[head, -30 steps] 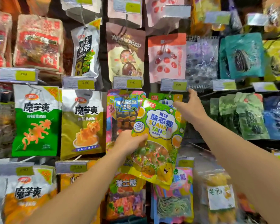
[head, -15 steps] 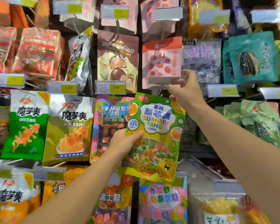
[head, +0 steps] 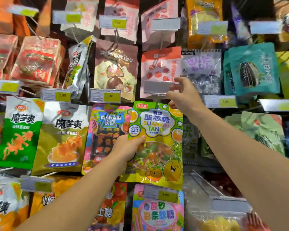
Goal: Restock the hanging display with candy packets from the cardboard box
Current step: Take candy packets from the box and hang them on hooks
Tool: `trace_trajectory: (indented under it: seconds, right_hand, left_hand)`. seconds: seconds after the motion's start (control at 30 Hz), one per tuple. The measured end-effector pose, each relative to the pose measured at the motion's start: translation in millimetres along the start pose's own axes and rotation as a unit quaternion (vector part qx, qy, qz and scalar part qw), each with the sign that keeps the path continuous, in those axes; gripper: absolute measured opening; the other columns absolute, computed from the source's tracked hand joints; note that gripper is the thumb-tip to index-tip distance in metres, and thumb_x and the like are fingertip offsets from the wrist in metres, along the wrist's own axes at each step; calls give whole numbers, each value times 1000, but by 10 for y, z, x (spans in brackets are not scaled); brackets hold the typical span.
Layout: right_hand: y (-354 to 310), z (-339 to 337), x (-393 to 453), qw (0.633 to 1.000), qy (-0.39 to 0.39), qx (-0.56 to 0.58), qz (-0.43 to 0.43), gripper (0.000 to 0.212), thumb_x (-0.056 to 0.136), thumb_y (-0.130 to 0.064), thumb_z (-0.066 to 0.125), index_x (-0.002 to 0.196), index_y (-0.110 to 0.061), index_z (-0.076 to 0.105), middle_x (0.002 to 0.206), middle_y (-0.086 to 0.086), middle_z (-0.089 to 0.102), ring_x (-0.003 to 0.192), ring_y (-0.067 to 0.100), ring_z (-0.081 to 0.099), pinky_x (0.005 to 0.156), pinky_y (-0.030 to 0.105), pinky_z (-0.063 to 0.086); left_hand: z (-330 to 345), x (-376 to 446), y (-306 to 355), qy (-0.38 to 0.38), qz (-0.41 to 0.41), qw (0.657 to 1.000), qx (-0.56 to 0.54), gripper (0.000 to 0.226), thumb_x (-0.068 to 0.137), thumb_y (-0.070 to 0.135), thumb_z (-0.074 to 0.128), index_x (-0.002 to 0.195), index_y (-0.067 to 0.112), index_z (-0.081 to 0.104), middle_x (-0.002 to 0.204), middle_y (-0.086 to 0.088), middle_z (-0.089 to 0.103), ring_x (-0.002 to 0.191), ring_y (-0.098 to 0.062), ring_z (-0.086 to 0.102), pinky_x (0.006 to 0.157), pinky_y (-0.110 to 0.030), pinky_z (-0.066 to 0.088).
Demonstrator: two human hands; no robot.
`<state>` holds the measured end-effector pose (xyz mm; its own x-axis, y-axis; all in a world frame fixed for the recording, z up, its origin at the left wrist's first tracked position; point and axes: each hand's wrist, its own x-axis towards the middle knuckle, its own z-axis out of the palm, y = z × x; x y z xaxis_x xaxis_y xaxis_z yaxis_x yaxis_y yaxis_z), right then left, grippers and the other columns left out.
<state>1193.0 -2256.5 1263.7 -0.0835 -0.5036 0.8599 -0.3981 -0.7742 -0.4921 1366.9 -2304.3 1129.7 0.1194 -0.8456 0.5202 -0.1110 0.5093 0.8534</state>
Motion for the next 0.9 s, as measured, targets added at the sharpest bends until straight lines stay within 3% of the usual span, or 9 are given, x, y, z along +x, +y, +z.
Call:
trace_trajectory:
  seconds: [0.17,0.27,0.37,0.43,0.53,0.63,0.7,0.8,0.9]
  right_hand:
    - [-3,-15,-41,1000,3,-12,-13,58,84,-7,63,138,-18,46,109,-4,58,73,17,59,54,23,51]
    - [91,-48,-140,998,17,-44,-42,52,81,-9,63,130,-22,49,103,-8,59,83,18,61,73,36,57]
    - [305,-105,-336,988,11,-145,-60,51,80,-11,64,129,-18,50,103,-5,59,89,17,56,75,24,42]
    - [546,-129,-480,979,-7,-204,-26,51,81,-14,66,129,-16,50,109,-2,58,96,16,54,78,25,37]
    - [952,-119,-682,962,-44,-259,71,51,77,-31,70,121,-17,50,116,1,57,102,18,56,85,33,45]
    - [1177,-67,-873,939,-137,-277,152,66,76,-56,73,122,-18,44,118,1,57,107,23,59,88,39,51]
    - [1262,-31,-958,928,-156,-290,172,70,81,-61,67,126,-16,39,115,5,60,108,28,60,87,40,52]
    - [1340,-2,-998,925,-128,-323,156,65,83,-60,65,122,-16,37,110,7,63,102,33,63,83,43,53]
    - [1379,33,-979,917,-119,-348,157,60,86,-54,63,120,-14,35,115,13,64,103,37,62,83,45,52]
  left_hand:
    - [32,25,-70,10,-37,999,16,38,85,42,70,98,6,73,97,-12,73,92,-31,66,80,-39,46]
    - [105,37,-63,12,-47,999,16,32,87,37,68,92,6,71,83,-8,68,73,-24,57,66,-32,39]
    - [182,14,-44,22,-48,998,32,29,87,37,67,78,9,66,77,-4,64,70,-21,55,63,-31,39]
    - [219,22,-81,25,-47,998,38,30,88,39,66,73,13,62,77,-1,63,74,-20,55,73,-34,41]
    - [274,16,-166,17,-46,998,27,28,90,38,65,70,19,59,76,5,60,77,-18,54,82,-37,42]
    - [295,-11,-200,8,-33,999,17,27,92,41,63,72,24,56,80,8,58,85,-19,53,83,-35,40]
    - [276,-12,-226,4,-12,999,51,27,92,43,60,72,25,56,83,7,59,91,-21,56,84,-35,42]
    - [230,-56,-255,8,12,987,163,24,90,43,62,97,20,61,97,3,61,106,-28,59,81,-35,43]
    - [197,-142,-328,9,35,966,254,56,90,34,65,137,13,43,126,-6,59,118,-29,54,80,-31,39]
